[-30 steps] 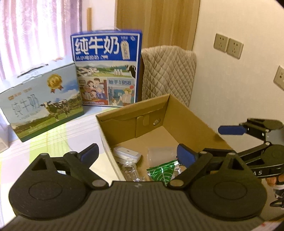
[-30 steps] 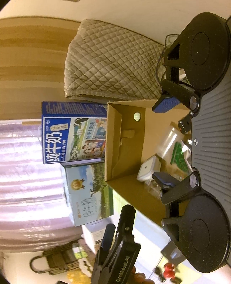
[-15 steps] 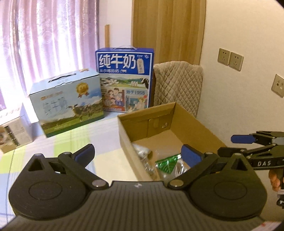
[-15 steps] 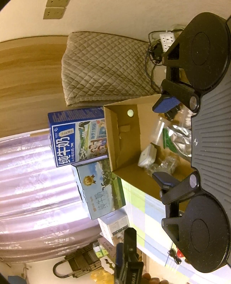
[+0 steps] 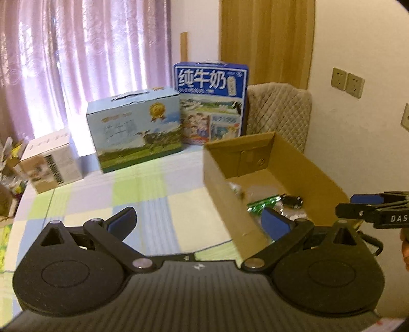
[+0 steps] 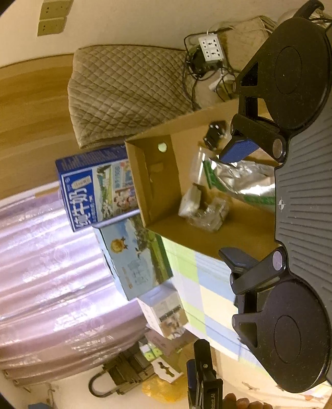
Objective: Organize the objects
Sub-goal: 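Withdraw both tools from the box back over the table items, then grasp the black product box with the right tool while the left tool grasps the brown hair tie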
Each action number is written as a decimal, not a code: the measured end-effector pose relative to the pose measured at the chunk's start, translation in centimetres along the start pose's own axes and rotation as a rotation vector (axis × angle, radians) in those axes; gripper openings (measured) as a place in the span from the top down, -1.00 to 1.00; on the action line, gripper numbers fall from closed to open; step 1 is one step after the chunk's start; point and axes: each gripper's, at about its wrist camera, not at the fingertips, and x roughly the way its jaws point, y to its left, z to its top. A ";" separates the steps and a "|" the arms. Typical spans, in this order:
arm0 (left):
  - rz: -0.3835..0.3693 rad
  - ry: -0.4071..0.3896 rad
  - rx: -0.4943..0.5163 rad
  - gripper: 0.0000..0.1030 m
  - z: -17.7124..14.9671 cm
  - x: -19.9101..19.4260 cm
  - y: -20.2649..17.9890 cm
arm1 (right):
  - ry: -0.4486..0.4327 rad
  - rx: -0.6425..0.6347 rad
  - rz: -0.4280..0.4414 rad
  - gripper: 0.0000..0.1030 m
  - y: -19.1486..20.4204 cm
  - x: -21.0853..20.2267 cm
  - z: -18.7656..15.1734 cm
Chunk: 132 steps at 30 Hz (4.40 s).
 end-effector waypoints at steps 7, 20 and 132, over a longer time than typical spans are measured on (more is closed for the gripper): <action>0.021 0.046 -0.028 -0.98 -1.8 -1.1 2.1 | 0.024 -0.019 0.041 -0.37 2.9 0.1 -1.2; 0.029 0.114 -0.076 -0.98 -5.3 -3.2 6.5 | 0.105 -0.080 0.119 -0.37 9.6 2.3 -3.5; 0.216 0.453 -0.273 0.43 -17.5 4.9 24.4 | 0.426 -0.479 0.031 -0.48 23.6 24.2 -10.3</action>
